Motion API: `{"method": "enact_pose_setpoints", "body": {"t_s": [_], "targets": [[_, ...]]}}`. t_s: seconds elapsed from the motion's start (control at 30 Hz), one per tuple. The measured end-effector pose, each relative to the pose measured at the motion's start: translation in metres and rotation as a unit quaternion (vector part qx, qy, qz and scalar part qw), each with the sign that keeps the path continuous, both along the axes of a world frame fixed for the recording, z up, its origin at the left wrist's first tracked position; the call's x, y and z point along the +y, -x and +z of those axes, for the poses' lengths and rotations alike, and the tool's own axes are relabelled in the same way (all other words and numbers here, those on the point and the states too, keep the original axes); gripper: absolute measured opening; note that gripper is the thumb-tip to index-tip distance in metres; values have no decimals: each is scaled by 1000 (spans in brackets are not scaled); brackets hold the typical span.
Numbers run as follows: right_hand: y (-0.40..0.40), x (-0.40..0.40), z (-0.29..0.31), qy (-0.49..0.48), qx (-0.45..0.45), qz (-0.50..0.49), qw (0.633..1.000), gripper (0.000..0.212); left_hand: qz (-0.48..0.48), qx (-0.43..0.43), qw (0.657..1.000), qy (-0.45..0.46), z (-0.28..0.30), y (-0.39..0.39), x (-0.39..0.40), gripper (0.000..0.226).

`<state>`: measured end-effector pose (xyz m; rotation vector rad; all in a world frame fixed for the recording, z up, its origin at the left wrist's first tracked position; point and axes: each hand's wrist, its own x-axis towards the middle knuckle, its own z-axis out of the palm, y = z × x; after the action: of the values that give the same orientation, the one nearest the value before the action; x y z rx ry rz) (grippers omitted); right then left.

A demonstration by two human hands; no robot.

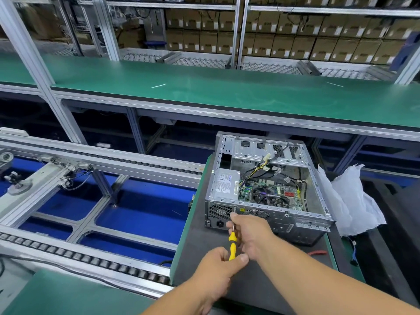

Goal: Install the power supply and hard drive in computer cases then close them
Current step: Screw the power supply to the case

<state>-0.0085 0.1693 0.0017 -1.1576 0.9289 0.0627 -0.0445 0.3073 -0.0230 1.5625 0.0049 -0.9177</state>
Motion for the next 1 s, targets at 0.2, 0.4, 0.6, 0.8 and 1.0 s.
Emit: {"method": "enact_pose_setpoints", "body": {"t_s": [0.2, 0.4, 0.6, 0.8, 1.0], "targets": [[-8, -1, 1, -2, 13, 18, 1000, 14, 0, 51, 998, 23, 5, 1, -4, 31], [-8, -1, 1, -41, 9, 0, 999, 25, 45, 103, 991, 78, 4, -5, -10, 18], [-9, -4, 3, -17, -4, 18, 1000, 7, 56, 39, 997, 43, -4, -2, -17, 14], [-13, -3, 1, -43, -12, 13, 999, 23, 103, 53, 991, 70, -2, 3, -19, 18], [-13, -6, 4, -62, -15, 28, 998, 31, 190, 185, 938, 223, 6, 5, -19, 15]]}}
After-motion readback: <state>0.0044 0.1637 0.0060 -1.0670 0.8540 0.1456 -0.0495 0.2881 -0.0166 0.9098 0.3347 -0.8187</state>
